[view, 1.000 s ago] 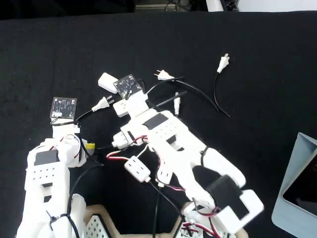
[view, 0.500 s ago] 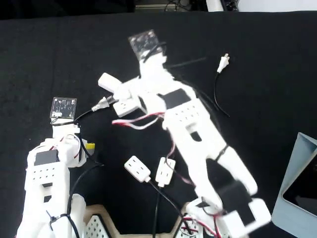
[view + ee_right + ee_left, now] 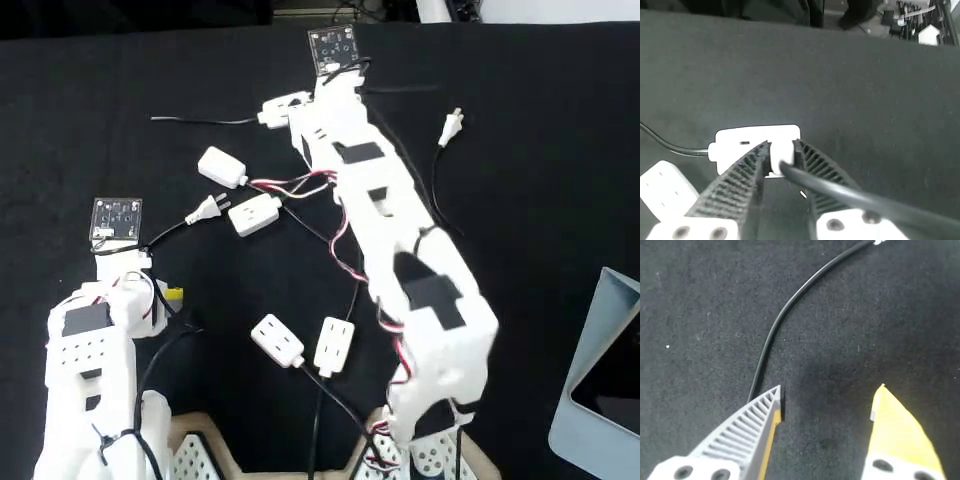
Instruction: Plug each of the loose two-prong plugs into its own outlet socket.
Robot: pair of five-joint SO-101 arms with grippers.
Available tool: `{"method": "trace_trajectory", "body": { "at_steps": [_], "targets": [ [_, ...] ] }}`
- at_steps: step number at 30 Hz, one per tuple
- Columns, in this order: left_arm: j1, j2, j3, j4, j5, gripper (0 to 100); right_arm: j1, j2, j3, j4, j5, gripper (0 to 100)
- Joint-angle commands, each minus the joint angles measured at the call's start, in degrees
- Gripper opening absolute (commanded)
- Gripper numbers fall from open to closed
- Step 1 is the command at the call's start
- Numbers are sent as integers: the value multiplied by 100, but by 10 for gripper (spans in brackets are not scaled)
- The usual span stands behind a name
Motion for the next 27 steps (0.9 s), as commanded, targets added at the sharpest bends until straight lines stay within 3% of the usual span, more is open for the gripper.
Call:
{"method": "trace_trajectory", "body": {
  "at_steps": [1, 3, 5, 10, 18, 22, 27],
  "targets": [
    [-40, -97, -84, -97, 18, 288, 44, -4, -611, 334, -114, 235],
    [-40, -97, -84, -97, 18, 288, 9, -57, -664, 545, -255, 318],
    [-40, -97, -84, -97, 18, 288, -44, -198, -690, 695, -264, 322],
    [-40, -97, -84, -97, 18, 288, -53, -866, -673, 1301, -264, 239],
    [-40, -97, -84, -97, 18, 288, 343, -1868, -673, 3367, -264, 77],
    [-40, -97, -75, -97, 18, 288, 835, -1842, -655, 3886, -202, 124],
    [-40, -97, -75, -97, 18, 288, 1231, -1437, -312, 3921, 413, 214]
  ]
}}
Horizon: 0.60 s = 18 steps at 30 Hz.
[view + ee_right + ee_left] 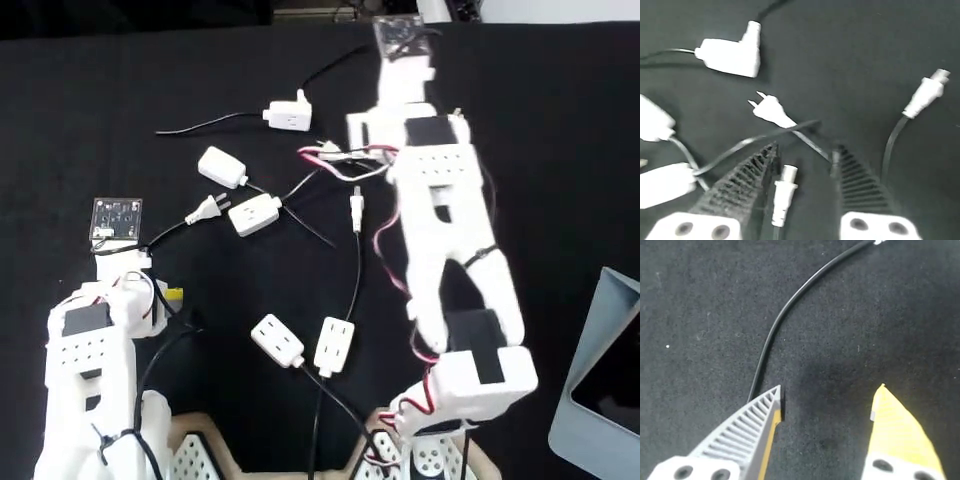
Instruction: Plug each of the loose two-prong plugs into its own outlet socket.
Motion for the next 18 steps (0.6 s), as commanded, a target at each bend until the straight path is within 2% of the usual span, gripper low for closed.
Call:
{"method": "trace_trajectory", "body": {
  "at_steps": [1, 7, 11, 18],
  "targets": [
    [-31, -97, -75, -97, 18, 288, 211, 207, 92, -18, 387, 217],
    [-31, -97, -75, -105, 18, 288, 237, 1174, 127, -826, 844, 219],
    [-31, -97, -75, -105, 18, 288, 229, 1666, 127, -985, 1257, 219],
    [-31, -97, -75, -105, 18, 288, 325, 2246, -66, -1538, 1301, 219]
  ]
}}
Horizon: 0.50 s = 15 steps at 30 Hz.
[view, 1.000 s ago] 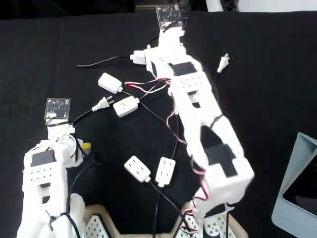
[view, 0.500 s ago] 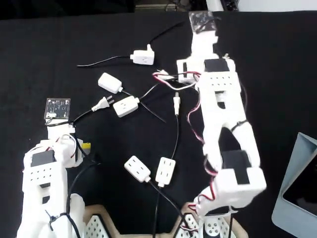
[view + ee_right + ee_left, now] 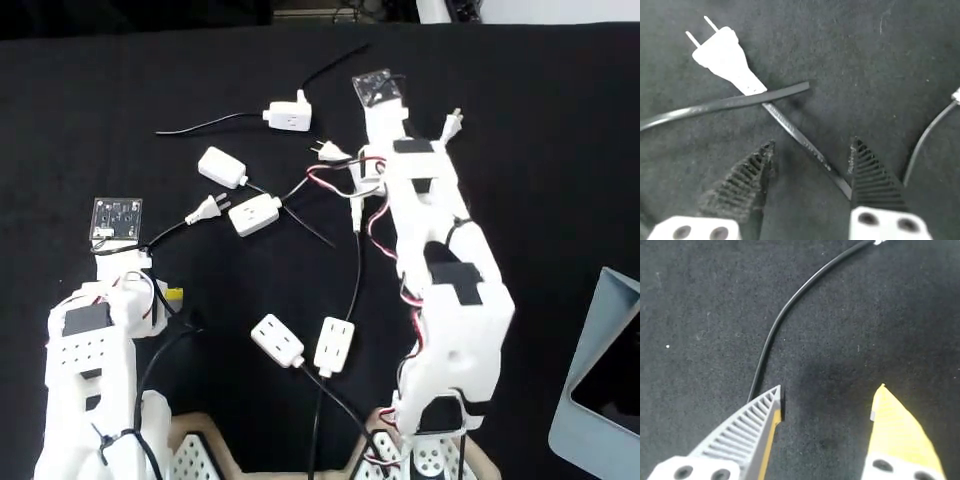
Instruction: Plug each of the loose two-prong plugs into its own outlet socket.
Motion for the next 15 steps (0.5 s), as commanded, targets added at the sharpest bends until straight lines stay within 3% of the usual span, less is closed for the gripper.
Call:
{"method": "trace_trajectory", "body": {
  "at_steps": [1, 4, 8, 15],
  "targets": [
    [-31, -97, -75, -105, 18, 288, 202, 198, -330, -422, 53, 219],
    [-31, -97, -75, -105, 18, 288, 308, 505, -523, -536, 53, 185],
    [-31, -97, -66, -105, 18, 288, 422, 426, -629, -527, 44, 5],
    [-31, -97, -66, -105, 18, 288, 413, -901, -251, 624, -18, 12]
  ]
}}
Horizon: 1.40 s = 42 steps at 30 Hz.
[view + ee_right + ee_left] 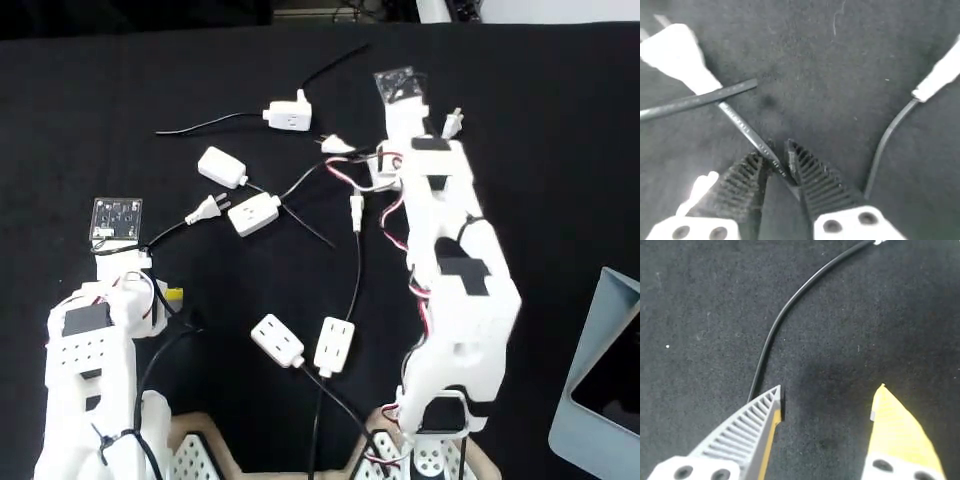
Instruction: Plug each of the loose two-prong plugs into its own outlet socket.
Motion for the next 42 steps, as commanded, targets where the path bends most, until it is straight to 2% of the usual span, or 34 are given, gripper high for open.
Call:
{"method": "trace_trajectory", "body": {
  "at_steps": [1, 4, 17, 23, 25, 28, 34, 36, 39, 42],
  "targets": [
    [-31, -97, -66, -105, 18, 288, 18, -1121, 127, 624, -123, 12],
    [-31, -97, -66, -105, 18, 288, 9, -1895, 330, 1108, -396, 12],
    [-31, -97, -57, -105, 18, 288, 246, -4374, 892, 3657, -422, 12],
    [-31, -97, -57, -105, 18, 288, 484, -4980, 954, 3824, -422, 12],
    [-31, -97, -57, -105, 18, 288, 378, -4980, 1051, 3552, -422, 12],
    [-31, -97, -57, -105, 18, 288, 97, -4980, 1657, 2470, -422, 12],
    [-31, -97, -40, -105, 18, 288, -510, -4980, 3459, -738, -422, 12],
    [-31, -97, -40, -105, 18, 288, -589, -4980, 3829, -1521, -422, 12],
    [-31, -97, -40, -105, 9, 288, -607, -4980, 3873, -1459, -440, 15],
    [-31, -97, -40, -105, 9, 288, -598, -4971, 3600, -756, -1090, 16]
  ]
}}
